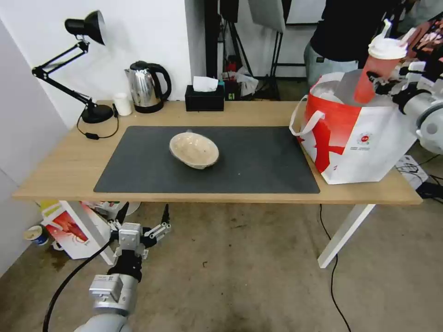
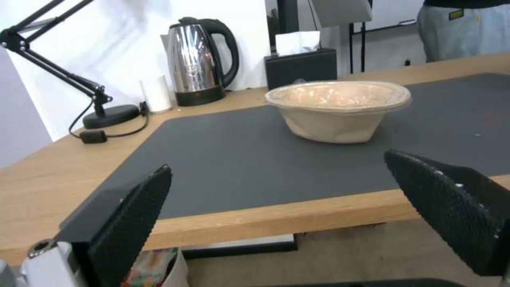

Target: Pick up the trash from the table and place it into the takeout bag.

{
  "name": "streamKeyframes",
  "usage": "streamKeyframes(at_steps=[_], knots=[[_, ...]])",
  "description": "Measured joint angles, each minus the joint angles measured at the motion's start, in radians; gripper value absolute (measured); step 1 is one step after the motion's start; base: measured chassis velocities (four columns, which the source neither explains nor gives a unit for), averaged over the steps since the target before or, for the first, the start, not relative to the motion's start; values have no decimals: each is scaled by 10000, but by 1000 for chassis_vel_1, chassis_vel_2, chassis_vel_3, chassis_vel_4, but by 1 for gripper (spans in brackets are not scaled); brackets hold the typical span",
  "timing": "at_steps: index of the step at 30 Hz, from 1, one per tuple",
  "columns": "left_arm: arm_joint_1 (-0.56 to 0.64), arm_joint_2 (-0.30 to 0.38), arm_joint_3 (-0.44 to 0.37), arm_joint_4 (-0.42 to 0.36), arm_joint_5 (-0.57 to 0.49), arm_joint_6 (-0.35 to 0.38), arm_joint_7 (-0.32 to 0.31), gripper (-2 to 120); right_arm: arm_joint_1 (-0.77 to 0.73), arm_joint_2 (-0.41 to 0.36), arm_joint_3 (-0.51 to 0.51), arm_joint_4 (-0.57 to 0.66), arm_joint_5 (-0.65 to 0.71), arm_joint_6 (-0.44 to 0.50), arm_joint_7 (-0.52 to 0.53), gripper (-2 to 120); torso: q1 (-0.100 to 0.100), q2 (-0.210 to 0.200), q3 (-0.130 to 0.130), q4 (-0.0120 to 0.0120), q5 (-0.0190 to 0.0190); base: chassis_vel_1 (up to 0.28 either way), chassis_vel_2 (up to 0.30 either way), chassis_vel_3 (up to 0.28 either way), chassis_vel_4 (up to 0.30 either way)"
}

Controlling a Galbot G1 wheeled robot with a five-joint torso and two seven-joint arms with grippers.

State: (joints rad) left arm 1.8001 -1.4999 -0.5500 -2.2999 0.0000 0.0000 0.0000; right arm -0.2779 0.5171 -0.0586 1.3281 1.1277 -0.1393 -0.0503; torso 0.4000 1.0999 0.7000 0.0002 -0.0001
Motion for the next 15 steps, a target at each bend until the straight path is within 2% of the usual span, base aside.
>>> streamKeyframes(at_steps=[14,15], knots=[[0,0,0,0,0,0,0,100,-270,15,63,139,-106,-43,3,6,1,0,0,-1,0,0,0,0,0],[0,0,0,0,0,0,0,100,-276,-3,70,172,-107,-88,37,10,1,1,0,-1,0,0,0,0,0]])
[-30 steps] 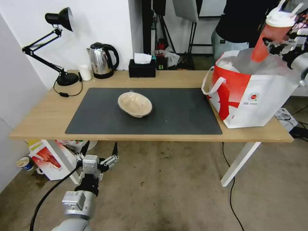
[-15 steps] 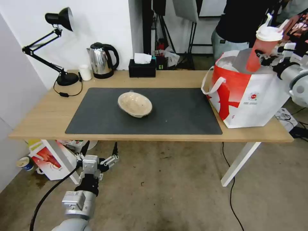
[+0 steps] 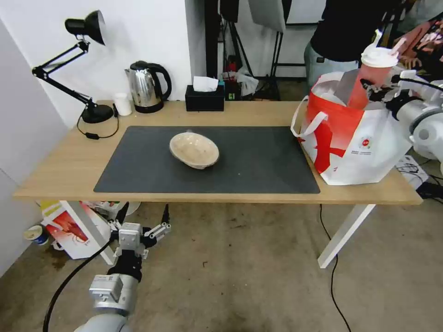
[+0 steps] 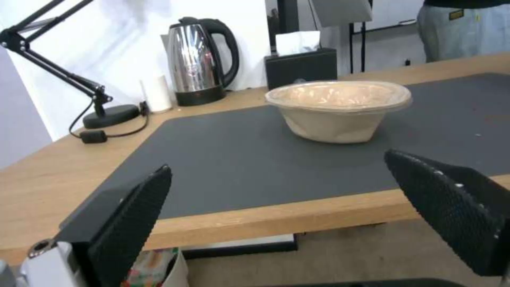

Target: Pick up the trash from the table and place it into the takeout bag.

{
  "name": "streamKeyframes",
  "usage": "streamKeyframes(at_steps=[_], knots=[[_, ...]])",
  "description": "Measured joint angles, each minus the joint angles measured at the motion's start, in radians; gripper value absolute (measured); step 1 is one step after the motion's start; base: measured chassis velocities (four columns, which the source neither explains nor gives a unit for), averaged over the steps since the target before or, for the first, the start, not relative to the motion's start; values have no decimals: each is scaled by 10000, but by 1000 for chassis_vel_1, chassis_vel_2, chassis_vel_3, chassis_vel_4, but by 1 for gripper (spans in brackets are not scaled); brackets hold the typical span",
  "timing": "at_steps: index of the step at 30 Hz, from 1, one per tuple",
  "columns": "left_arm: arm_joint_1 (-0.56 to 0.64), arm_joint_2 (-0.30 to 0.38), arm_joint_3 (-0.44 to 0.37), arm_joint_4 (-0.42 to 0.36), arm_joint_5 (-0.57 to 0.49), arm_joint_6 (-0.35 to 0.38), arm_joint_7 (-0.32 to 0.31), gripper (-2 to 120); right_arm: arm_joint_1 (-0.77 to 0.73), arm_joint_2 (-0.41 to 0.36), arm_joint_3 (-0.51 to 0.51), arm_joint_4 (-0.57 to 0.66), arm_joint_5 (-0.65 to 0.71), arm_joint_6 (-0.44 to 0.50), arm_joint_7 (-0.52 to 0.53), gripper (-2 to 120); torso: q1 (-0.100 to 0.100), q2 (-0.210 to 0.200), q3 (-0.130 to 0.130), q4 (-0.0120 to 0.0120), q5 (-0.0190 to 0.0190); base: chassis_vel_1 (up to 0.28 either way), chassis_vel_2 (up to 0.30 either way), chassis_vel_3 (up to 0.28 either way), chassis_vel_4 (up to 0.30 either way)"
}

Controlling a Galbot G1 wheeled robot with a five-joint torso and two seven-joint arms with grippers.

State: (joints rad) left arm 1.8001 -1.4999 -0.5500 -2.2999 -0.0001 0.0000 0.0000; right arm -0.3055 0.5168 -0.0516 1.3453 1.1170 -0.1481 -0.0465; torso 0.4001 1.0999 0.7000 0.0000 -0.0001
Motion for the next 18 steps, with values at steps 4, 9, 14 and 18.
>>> streamKeyframes(at_steps=[4,9,14,18], knots=[[0,0,0,0,0,0,0,100,5,-29,18,44,34,-151,42,20,0,0,0,-2,0,0,0,0,0],[0,0,0,0,0,0,0,100,295,-30,-160,247,279,-465,380,43,0,0,0,2,1,0,0,0,0],[0,0,0,0,0,0,0,100,374,-40,-305,288,304,-531,517,60,0,0,0,-3,0,0,0,0,0],[0,0,0,0,0,0,0,100,409,-1,-413,276,307,-529,639,73,-1,0,0,0,1,0,0,0,0]])
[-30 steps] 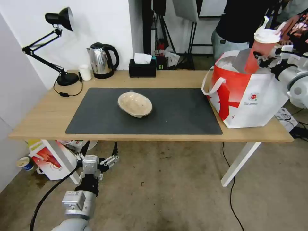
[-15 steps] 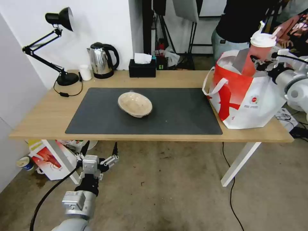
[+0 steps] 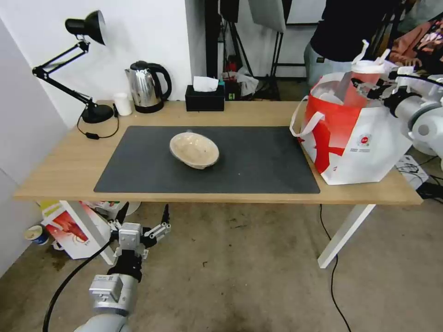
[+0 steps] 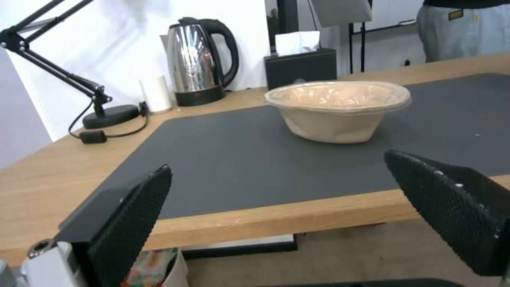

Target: Pick up the trash from the table and place it into the takeout bag.

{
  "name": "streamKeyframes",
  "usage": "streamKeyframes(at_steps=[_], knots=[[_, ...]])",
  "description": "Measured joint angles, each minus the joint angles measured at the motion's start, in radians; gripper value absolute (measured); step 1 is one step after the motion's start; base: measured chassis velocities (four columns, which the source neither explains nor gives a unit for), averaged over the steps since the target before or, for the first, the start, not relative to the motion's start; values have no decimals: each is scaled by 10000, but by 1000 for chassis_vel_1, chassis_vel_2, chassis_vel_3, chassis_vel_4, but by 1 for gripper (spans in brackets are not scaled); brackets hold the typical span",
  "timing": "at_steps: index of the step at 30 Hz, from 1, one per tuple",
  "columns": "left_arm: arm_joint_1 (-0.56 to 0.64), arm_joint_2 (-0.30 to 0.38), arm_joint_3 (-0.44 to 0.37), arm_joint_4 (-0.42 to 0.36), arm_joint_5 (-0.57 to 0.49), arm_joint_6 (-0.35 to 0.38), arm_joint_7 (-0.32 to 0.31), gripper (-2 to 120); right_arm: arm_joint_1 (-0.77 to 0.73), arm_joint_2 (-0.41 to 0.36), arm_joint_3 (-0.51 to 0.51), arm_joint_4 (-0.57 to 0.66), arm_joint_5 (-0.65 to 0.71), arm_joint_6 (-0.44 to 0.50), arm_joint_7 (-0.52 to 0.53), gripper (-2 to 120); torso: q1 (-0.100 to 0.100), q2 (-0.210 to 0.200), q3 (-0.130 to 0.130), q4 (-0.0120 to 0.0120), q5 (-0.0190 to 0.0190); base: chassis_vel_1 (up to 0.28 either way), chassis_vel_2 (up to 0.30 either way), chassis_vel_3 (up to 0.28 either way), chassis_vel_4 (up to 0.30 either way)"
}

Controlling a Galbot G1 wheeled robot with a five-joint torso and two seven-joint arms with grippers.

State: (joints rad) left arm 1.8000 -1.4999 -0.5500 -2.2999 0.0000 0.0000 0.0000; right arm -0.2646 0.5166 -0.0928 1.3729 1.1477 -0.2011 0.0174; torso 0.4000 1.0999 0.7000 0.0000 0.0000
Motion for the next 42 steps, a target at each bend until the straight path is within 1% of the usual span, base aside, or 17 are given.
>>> streamKeyframes(at_steps=[1,2,3,6,7,8,10,15,26,33,36,37,39,40,42], knots=[[0,0,0,0,0,0,0,100,-1,12,-5,17,1,1,32,80,0,0,0,2,0,0,0,0,0],[0,0,0,0,0,0,0,100,-2,14,-5,36,5,3,39,84,0,0,0,2,0,0,0,0,0],[0,0,0,0,0,0,0,100,-2,14,-5,36,5,3,39,84,0,0,0,2,0,0,0,0,0],[0,0,0,0,0,0,0,100,19,-74,-51,53,6,-28,44,97,0,0,1,0,0,0,0,0,0],[0,0,0,0,0,0,0,100,52,-145,-67,79,5,-113,62,99,0,0,1,0,0,0,0,0,0],[0,0,0,0,0,0,0,100,52,-145,-67,79,5,-113,62,99,0,0,1,0,0,0,0,0,0],[0,0,0,0,0,0,0,100,71,-307,-101,161,-83,-442,171,100,0,1,1,-1,-1,0,0,0,0],[0,0,0,0,0,0,0,100,113,-448,-109,185,-179,-732,313,100,0,2,1,-1,0,0,0,0,0],[0,0,0,0,0,0,0,100,274,-586,-179,303,-326,-860,514,100,0,2,0,0,0,0,0,0,0],[0,0,0,0,0,0,0,100,380,-671,-254,327,-834,-1131,675,100,0,2,-1,0,0,0,0,0,0],[0,0,0,0,0,0,0,100,466,-795,-276,516,-988,-1778,784,100,0,2,-1,0,0,0,0,0,0],[0,0,0,0,0,0,0,100,466,-795,-276,516,-988,-1778,784,100,0,2,-1,0,0,0,0,0,0],[0,0,0,0,0,0,0,100,580,-904,-285,632,-1002,-2386,893,100,0,2,-1,0,0,0,0,0,0],[0,0,0,0,0,0,0,100,580,-904,-285,632,-1002,-2386,893,100,0,2,-1,0,0,0,0,0,0],[0,0,0,0,0,0,0,100,648,-970,-285,670,-1002,-2717,882,100,0,2,-1,0,0,0,0,0,0]])
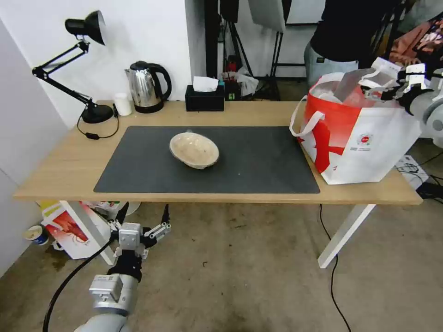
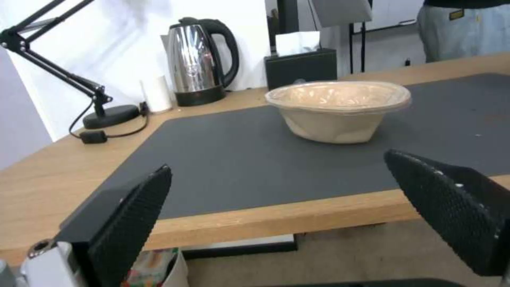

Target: Pick up the trash from the table and place it into the takeout bag.

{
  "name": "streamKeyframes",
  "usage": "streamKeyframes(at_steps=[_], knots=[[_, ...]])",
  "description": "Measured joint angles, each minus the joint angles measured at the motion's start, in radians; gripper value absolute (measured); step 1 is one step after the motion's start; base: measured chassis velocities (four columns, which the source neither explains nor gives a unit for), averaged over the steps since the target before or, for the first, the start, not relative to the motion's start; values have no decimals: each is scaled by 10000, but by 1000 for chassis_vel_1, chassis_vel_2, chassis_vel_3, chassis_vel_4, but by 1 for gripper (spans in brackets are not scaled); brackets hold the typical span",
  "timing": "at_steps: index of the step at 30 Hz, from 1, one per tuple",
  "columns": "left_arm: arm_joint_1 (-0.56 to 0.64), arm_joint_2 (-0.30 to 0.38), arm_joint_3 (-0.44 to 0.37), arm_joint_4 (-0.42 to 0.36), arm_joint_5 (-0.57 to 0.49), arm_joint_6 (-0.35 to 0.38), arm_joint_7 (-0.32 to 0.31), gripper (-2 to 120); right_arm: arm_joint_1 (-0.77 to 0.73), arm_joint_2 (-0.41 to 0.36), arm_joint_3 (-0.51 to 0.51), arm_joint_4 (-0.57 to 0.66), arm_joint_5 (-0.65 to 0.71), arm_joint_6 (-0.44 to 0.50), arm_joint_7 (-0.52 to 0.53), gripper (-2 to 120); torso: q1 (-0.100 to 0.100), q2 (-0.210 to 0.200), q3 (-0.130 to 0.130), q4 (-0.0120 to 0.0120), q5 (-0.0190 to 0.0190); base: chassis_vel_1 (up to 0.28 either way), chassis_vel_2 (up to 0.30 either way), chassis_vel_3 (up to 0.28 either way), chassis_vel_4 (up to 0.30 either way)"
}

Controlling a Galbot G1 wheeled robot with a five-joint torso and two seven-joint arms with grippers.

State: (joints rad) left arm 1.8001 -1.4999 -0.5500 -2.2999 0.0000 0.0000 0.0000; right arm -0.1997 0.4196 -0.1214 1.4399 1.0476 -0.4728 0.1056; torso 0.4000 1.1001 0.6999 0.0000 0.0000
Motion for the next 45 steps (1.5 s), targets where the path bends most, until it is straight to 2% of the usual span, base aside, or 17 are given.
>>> streamKeyframes(at_steps=[5,16,19,29,33,38,41,42,45], knots=[[0,0,0,0,0,0,0,100,97,-53,-36,54,-29,-652,52,100,-1,0,0,0,1,0,0,0,0],[0,0,0,0,0,0,0,100,103,12,85,264,16,-1189,93,100,0,-2,0,1,0,0,0,0,0],[0,0,0,1,0,0,0,100,220,4,177,408,323,-1879,525,100,0,-2,1,-1,0,0,0,0,0],[0,0,0,0,0,0,0,100,448,102,358,466,1640,-1878,1423,100,-1,-2,1,0,1,0,0,0,0],[0,0,0,0,0,0,0,100,682,247,401,646,2521,-2030,2679,100,0,-2,0,2,-2,0,0,0,0],[0,0,0,1,0,0,0,100,683,360,578,727,3133,-1900,3211,100,0,-2,1,-1,1,0,0,0,0],[0,0,0,0,0,0,0,100,763,476,750,850,4569,-2169,4396,100,-1,-2,0,-3,-1,0,0,0,0],[0,0,0,0,0,0,0,100,763,476,750,850,4569,-2169,4396,100,-1,-2,0,-3,-1,0,0,0,0],[0,0,0,0,0,0,0,100,856,682,675,824,5067,-2351,5342,100,-1,-2,1,2,0,0,0,0,0]])
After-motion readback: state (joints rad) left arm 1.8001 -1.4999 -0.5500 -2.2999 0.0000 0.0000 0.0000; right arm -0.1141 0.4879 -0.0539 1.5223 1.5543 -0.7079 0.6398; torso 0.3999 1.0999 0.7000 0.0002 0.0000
